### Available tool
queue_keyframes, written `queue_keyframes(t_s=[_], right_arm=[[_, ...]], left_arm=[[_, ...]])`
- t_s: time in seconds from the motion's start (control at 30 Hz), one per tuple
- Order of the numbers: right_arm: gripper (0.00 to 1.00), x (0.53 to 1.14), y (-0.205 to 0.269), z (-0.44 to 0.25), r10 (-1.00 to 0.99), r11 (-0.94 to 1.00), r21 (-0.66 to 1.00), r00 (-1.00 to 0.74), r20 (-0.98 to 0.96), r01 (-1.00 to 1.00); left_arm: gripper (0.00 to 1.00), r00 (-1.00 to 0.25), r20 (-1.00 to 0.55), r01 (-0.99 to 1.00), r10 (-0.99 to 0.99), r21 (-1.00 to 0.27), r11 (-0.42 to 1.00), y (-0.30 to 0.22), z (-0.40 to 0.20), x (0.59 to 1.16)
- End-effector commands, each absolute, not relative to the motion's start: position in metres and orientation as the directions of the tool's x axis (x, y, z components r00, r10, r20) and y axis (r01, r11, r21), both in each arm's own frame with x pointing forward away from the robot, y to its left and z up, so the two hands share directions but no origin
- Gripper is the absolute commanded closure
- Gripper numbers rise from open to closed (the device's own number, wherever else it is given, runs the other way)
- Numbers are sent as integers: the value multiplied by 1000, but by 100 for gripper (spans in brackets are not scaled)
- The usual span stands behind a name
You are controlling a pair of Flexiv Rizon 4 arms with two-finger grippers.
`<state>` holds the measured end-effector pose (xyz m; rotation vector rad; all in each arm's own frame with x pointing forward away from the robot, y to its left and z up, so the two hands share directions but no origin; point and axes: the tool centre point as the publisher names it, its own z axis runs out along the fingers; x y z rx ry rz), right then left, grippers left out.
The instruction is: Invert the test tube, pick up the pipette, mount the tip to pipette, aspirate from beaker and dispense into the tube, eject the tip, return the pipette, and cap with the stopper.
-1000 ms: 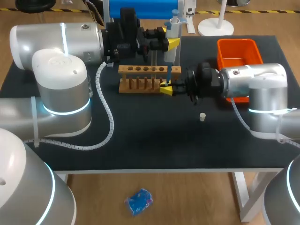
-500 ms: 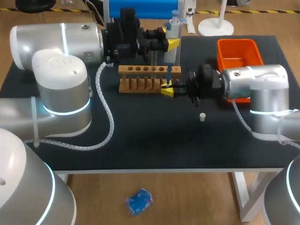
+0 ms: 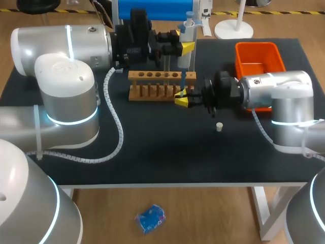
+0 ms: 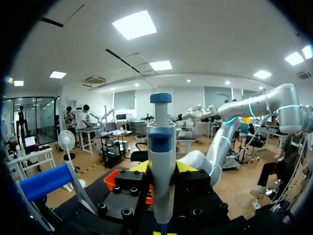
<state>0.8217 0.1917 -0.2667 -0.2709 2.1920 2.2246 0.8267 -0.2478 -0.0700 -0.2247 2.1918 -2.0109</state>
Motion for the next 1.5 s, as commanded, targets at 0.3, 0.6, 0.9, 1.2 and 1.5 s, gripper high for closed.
queue_keyframes(t_s=[0.3,0.6,0.9,1.2,1.5], right_arm=[[100,822,191,-259,-111,-37,990,-984,-143,-139],[100,822,191,-256,-111,-32,991,-985,-135,-132],[100,826,190,-261,-97,-28,996,-991,-90,-88],[100,829,192,-261,-103,-23,997,-992,-77,-75],[100,828,196,-261,-126,25,995,-987,-96,-100]], left_arm=[[100,-977,-15,-3,-214,-996,84,-247,-70,827],[100,-977,-15,-3,-214,-996,84,-247,-70,827],[100,-977,-15,-3,-214,-996,84,-247,-70,827],[100,-977,-15,-3,-214,-996,84,-247,-70,827],[100,-977,-15,-3,-214,-996,84,-247,-70,827]])
